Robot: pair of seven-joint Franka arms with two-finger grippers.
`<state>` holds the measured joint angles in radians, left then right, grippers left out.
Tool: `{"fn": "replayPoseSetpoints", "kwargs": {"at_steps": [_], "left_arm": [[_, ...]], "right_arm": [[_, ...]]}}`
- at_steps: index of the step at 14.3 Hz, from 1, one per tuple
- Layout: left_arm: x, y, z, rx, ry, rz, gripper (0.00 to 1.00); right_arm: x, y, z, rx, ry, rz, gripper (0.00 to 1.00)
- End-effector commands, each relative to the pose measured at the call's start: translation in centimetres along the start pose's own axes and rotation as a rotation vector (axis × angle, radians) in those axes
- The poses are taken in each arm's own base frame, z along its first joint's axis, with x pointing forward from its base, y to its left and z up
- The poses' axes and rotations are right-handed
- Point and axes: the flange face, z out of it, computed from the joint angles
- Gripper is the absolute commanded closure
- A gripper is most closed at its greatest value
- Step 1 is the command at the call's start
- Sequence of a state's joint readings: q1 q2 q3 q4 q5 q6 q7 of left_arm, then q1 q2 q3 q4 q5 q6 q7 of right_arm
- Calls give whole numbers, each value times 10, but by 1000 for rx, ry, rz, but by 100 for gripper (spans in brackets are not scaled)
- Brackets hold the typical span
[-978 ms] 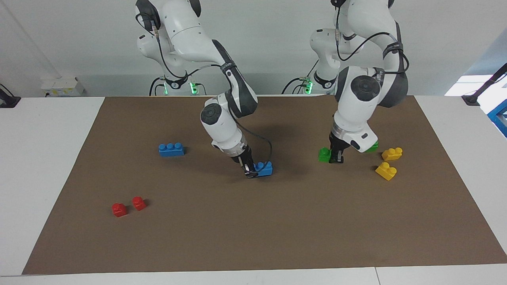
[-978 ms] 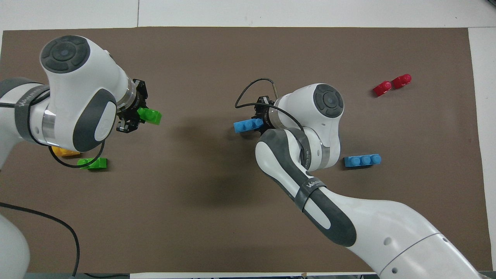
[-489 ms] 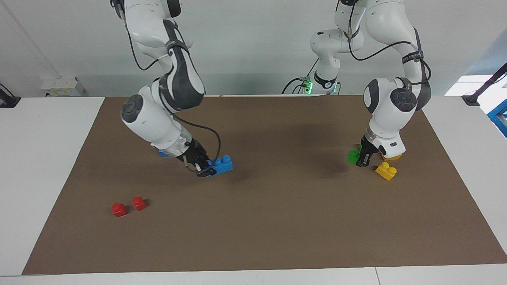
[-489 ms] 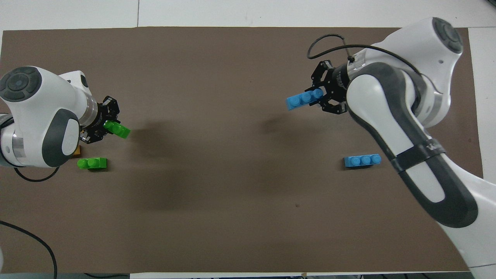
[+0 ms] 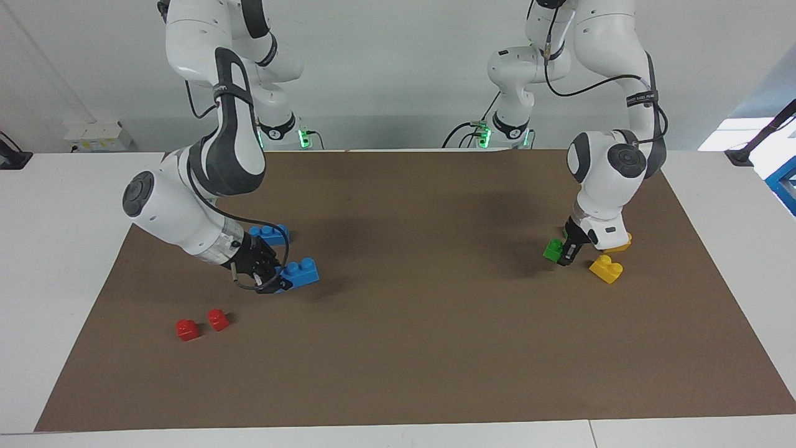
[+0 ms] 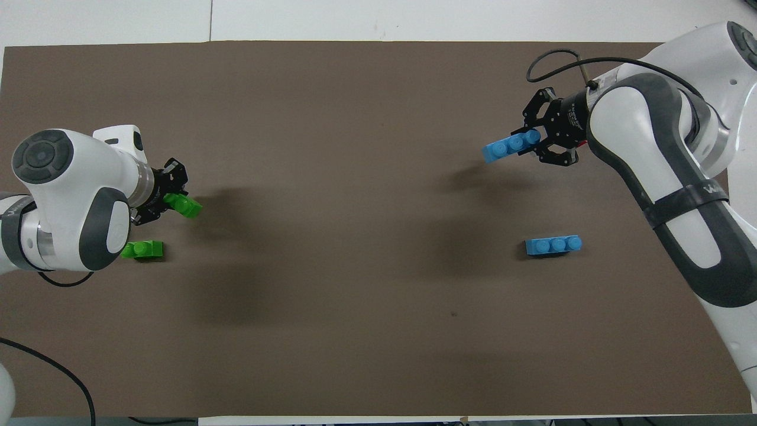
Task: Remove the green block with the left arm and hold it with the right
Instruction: 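Lower the green brick with the left gripper while the right gripper carries blue away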
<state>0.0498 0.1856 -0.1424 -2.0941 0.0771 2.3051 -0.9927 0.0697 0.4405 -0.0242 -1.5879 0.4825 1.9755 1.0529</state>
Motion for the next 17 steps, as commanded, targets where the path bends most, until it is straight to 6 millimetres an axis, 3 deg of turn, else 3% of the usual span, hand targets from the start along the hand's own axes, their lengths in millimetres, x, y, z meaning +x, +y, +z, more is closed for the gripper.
{"fn": "replayPoseSetpoints", "kwargs": {"at_steps": [1, 5, 10, 11, 12, 15, 17], "left_arm": [[0, -8, 4, -17, 3, 37, 100], [-4, -8, 36, -43, 6, 39, 100], [-6, -9, 44, -34, -4, 104, 100], [-6, -9, 44, -33, -4, 121, 45], [-7, -9, 43, -29, -7, 137, 0], [-6, -8, 29, -3, -21, 207, 0], [-3, -2, 2, 3, -16, 212, 0]], "right_arm": [[29, 14, 18, 8, 24, -37, 100], [48, 33, 20, -4, 11, 0, 100], [64, 54, 37, -19, 7, -1, 100], [67, 57, 38, -22, 5, 4, 100], [70, 61, 37, -24, 2, 8, 100], [79, 72, 38, -31, -2, -16, 100], [79, 76, 41, -30, 3, -23, 100]]}}
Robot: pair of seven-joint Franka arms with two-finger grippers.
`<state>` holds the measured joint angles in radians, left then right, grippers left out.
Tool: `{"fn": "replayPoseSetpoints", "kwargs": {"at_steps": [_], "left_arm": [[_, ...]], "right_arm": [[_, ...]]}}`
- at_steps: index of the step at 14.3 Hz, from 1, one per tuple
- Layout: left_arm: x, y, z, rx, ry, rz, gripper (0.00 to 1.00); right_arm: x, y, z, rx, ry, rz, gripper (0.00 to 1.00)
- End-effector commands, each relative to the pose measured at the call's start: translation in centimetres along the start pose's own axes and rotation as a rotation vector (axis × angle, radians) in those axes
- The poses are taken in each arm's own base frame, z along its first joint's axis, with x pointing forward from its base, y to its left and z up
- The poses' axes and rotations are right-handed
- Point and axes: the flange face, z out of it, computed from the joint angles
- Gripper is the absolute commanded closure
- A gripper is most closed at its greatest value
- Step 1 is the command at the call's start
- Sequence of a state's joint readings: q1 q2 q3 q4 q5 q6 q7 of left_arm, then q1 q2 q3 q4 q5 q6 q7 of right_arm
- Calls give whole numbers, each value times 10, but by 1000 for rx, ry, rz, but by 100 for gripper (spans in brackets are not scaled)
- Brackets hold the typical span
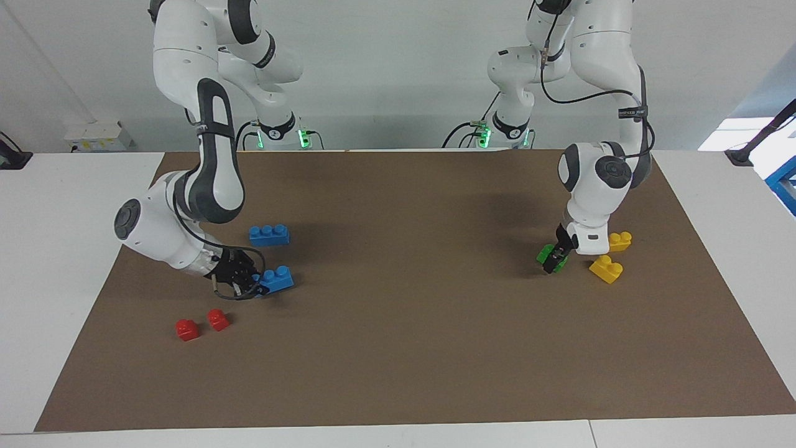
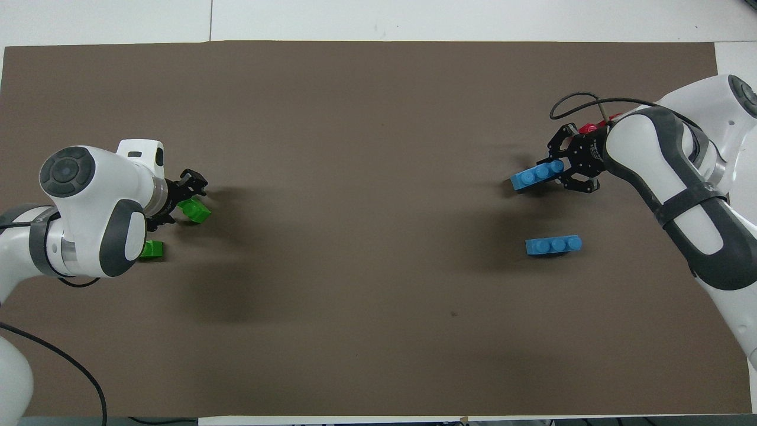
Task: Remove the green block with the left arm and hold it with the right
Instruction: 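Lower the green brick with the left gripper while the right gripper carries blue away, then return the left gripper to rest while the right gripper lowers the blue brick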
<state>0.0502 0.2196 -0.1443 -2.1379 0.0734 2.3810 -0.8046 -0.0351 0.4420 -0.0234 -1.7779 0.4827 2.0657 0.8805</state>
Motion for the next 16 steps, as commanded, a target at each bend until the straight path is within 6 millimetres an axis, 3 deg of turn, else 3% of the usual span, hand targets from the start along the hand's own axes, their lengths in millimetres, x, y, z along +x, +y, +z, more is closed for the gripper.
{"fn": "replayPoseSetpoints", "kwargs": {"at_steps": [1, 7, 8, 10, 11, 13, 14, 16], "left_arm": [[8, 3, -45, 15, -8, 20, 0], [24, 22, -180, 19, 15, 76, 0], [21, 19, -200, 17, 24, 126, 0], [8, 3, -235, 21, 38, 242, 0], [3, -6, -249, 31, 34, 316, 0], [-9, -15, -269, 48, 21, 438, 0], [-16, -18, -278, 53, 21, 462, 0], [-18, -25, -287, 50, 5, 486, 0]], "right_arm": [[-3, 15, 2, 16, 12, -22, 100], [-6, 20, 11, 21, 28, -22, 100], [-7, 20, 13, 20, 31, -24, 88], [-10, 21, 20, 24, 43, -28, 42], [-13, 20, 21, 29, 51, -33, 31], [-13, 21, 22, 31, 54, -34, 28], [-13, 21, 22, 31, 54, -34, 22], [-14, 20, 23, 28, 54, -36, 0]]}}
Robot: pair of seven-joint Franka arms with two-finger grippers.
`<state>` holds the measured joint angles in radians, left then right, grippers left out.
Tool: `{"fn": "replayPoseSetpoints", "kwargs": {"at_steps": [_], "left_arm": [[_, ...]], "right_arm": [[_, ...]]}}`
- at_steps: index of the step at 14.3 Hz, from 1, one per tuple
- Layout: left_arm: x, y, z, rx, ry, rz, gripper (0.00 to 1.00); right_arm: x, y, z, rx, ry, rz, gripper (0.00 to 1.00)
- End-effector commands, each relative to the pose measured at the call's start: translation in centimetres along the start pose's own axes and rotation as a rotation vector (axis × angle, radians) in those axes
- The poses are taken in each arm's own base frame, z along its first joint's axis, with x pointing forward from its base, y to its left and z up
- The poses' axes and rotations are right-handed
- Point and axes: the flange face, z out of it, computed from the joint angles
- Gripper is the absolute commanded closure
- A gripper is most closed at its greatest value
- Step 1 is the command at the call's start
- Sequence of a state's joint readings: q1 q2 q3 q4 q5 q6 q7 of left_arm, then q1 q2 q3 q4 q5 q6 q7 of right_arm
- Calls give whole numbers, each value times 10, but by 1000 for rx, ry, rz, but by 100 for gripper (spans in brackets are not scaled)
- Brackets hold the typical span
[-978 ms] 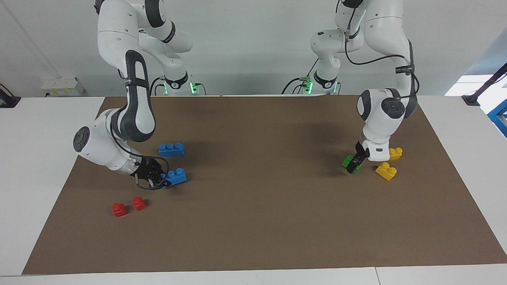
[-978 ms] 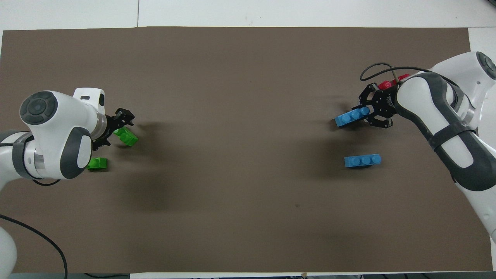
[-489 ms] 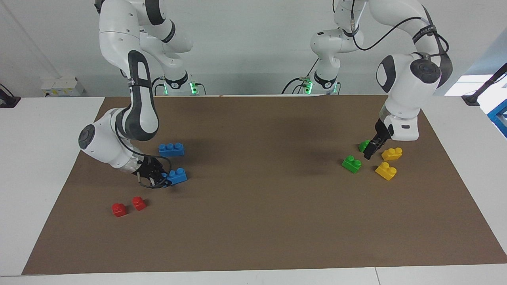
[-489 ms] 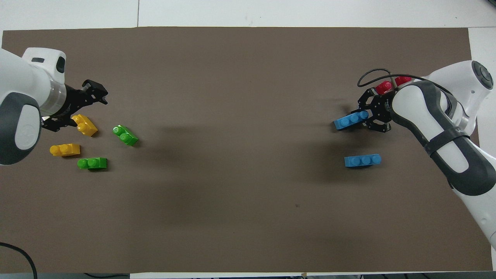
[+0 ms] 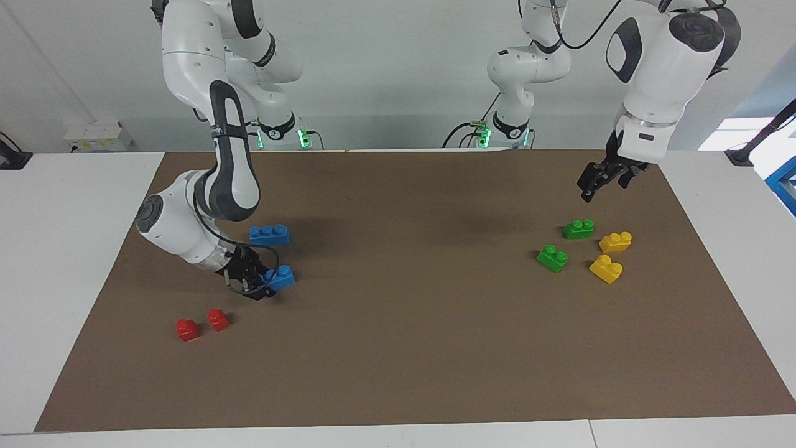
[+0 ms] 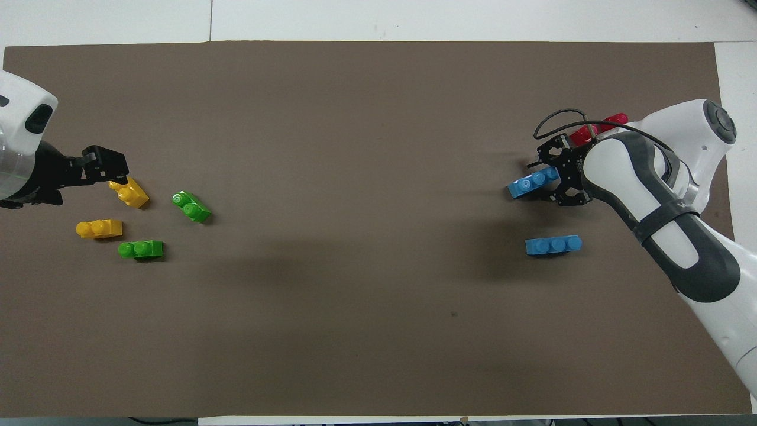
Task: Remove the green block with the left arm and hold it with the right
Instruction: 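Return the left gripper to rest while the right gripper lowers the blue brick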
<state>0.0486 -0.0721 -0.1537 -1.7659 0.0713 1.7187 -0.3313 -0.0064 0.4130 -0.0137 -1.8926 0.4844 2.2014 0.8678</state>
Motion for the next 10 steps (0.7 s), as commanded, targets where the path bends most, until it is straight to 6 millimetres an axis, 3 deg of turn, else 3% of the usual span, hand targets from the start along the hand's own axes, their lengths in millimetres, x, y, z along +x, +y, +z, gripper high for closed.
{"fn": "replayPoseSetpoints", "kwargs": {"at_steps": [1, 6, 10], "left_arm": [[-9, -10, -22, -38, -34, 32, 0], [-16, -11, -49, -70, -113, 40, 0], [-19, -20, -57, -94, -155, 24, 0]], "right_arm": [[-5, 6, -4, 7, 7, -28, 0], [-30, -5, -7, 5, 3, -44, 0], [-39, -8, -26, 28, 8, -39, 0]]}}
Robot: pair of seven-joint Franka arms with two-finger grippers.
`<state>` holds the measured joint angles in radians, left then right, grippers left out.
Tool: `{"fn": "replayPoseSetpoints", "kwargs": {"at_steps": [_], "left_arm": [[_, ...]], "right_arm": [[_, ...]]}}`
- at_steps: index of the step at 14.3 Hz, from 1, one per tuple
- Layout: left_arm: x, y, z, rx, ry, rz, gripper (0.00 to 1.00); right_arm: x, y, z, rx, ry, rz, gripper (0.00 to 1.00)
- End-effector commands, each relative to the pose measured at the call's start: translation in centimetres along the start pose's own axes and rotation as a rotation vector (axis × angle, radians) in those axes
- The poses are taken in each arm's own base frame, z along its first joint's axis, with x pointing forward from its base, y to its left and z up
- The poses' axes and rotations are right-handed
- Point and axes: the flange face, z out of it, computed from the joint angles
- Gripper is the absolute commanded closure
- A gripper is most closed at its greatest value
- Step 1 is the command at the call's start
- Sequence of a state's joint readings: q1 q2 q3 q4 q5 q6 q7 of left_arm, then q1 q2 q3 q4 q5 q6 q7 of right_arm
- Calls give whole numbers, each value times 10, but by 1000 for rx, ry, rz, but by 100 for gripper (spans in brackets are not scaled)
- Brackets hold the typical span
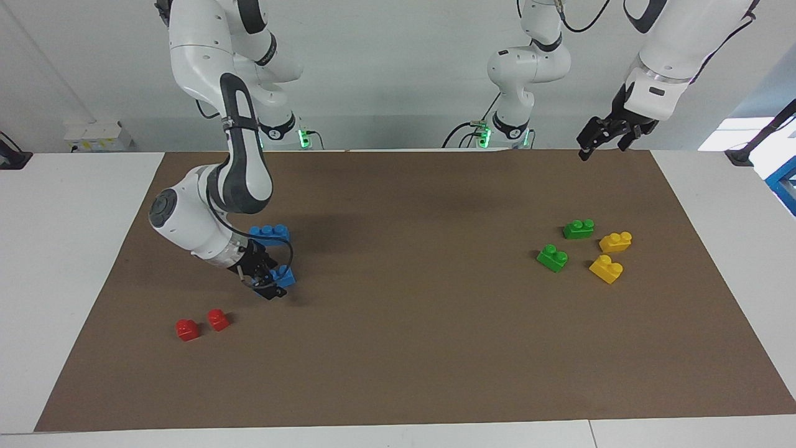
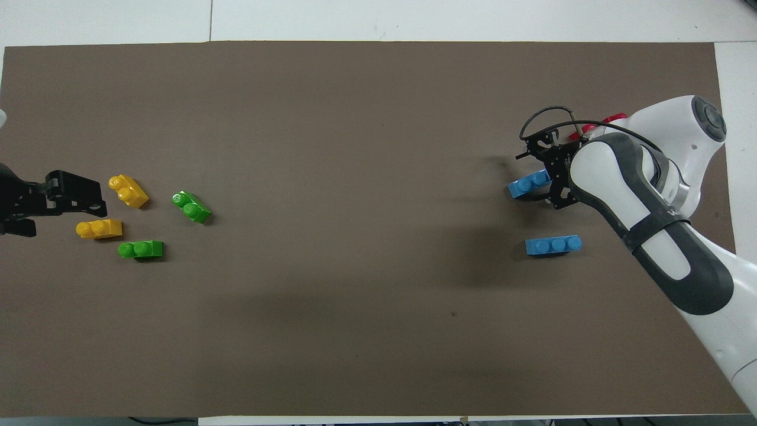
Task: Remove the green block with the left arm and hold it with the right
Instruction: 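Return the left gripper to rest while the right gripper lowers the blue brick, then open the right gripper to release the blue brick and lift away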
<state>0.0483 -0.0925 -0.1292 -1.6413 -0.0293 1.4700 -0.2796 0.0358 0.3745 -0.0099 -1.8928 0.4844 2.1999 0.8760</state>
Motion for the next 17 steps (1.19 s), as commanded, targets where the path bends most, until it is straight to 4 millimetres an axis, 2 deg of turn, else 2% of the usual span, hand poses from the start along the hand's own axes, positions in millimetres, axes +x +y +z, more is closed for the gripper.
{"fn": "replayPoseSetpoints", "kwargs": {"at_steps": [1, 4, 7, 9, 12, 14, 17], "left_arm": [[0, -5, -11, -33, -38, 5, 0], [0, -8, -12, -30, -38, 8, 0], [8, -8, -11, -35, 23, 49, 0], [11, -11, -10, -36, 38, 80, 0], [15, -13, -5, -20, 58, 92, 0], [17, -13, -5, -21, 63, 92, 0], [15, -15, -6, -21, 66, 87, 0]], "right_arm": [[-9, 3, -20, 17, 6, 5, 0], [-16, 2, -35, 26, 14, -14, 0], [-25, 2, -50, 34, 12, -31, 0], [-42, -4, -51, 33, 13, -64, 0], [-49, -6, -49, 8, 51, -113, 0], [-52, -6, -58, -17, 98, -195, 0], [-66, -8, -76, -53, 159, -336, 0]]}}
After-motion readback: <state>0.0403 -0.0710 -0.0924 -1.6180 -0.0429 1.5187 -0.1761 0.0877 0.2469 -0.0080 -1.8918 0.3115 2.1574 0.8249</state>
